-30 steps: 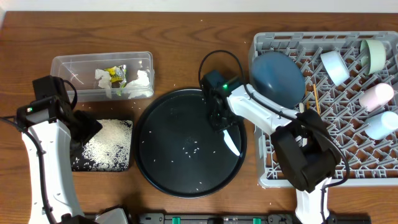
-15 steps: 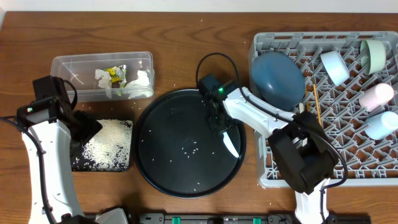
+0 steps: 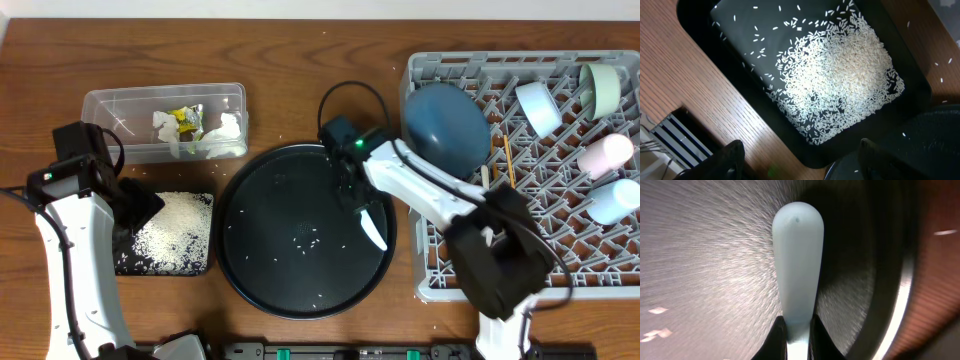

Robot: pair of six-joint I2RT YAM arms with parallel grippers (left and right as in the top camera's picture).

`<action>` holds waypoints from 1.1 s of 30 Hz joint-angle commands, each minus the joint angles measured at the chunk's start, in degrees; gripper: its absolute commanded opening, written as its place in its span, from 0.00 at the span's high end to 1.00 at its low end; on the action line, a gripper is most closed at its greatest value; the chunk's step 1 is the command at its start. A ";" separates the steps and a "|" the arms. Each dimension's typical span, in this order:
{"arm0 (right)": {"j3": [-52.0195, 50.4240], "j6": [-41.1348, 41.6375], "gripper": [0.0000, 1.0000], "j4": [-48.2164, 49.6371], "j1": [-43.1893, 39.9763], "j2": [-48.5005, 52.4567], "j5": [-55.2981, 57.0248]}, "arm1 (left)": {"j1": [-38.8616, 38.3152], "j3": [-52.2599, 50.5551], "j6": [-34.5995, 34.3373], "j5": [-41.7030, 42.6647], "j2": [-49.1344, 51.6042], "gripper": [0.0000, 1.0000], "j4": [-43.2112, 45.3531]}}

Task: Sort waste into correct bins and load items into the dishwasher rack
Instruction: 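Return the right gripper to the round tray and grasp the white knife, then carry the white knife to the rack and insert it upright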

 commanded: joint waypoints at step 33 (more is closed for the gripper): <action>-6.49 -7.56 0.99 -11.19 -35.26 -26.97 7.50 | 0.35 -0.26 -0.28 -0.09 0.22 0.26 -0.15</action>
